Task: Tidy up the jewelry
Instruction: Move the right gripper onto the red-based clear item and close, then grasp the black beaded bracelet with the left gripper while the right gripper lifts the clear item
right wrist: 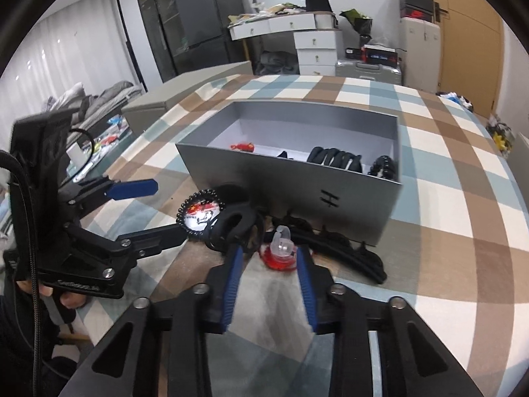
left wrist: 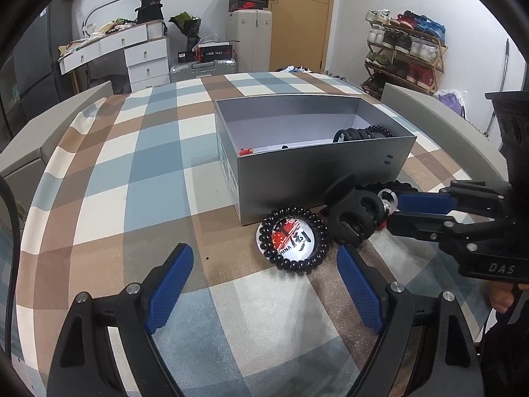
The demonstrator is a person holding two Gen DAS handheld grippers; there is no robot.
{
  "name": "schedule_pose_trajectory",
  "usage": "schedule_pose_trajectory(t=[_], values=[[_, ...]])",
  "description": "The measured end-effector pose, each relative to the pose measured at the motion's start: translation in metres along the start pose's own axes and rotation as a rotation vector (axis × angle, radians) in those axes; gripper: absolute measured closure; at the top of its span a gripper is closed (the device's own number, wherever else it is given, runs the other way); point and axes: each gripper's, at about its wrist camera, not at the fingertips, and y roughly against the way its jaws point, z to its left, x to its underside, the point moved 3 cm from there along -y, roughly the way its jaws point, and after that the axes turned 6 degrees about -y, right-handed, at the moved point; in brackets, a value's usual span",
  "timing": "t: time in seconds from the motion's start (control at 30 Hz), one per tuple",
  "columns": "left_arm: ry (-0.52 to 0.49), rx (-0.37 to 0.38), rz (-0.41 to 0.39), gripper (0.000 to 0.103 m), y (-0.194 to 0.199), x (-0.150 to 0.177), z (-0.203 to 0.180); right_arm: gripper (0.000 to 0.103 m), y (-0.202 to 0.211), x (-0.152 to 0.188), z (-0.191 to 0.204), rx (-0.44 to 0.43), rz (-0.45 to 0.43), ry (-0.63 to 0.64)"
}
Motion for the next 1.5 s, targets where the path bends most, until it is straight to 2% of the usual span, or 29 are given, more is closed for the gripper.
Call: schedule_pose_trajectory(t=[0.27,0.43,0.67,0.9,1.2,1.4,1.47,1.5], values=[[-0.007,0.001,0.002,0.017,0.0,0.0,-0.002,0.076,-0.003,0.001,0.001,0.009,0.004,-0.002],[0.003,0.002,0.004,0.017,0.0,0.0,0.0,0.082,-0.003,0.003,0.001,0.034,0.012,0.023],[-0.005,0.0,0.009,0.017,-0.001,0.0,-0.002,0.083,-0.006,0.001,0.0,0.073,0.009,0.03],[-0.006,0.0,0.012,0.017,-0.001,-0.001,-0.002,0.087,-0.01,-0.001,0.0,0.076,0.004,0.035],[-0.024,-0.003,0.027,0.017,-0.004,-0.001,-0.006,0.087,0.017,0.01,-0.003,0.005,-0.044,0.003],[-0.082,0.031,0.056,0.018,-0.01,-0.004,-0.017,0.087,0.021,0.011,-0.007,-0.013,-0.047,-0.023],[-0.096,0.037,0.073,0.019,-0.014,-0.005,-0.021,0.087,0.021,0.009,-0.005,-0.017,-0.047,-0.02],[-0.097,0.042,0.083,0.025,-0.016,-0.006,-0.021,0.087,0.021,0.009,-0.005,-0.019,-0.048,-0.02]])
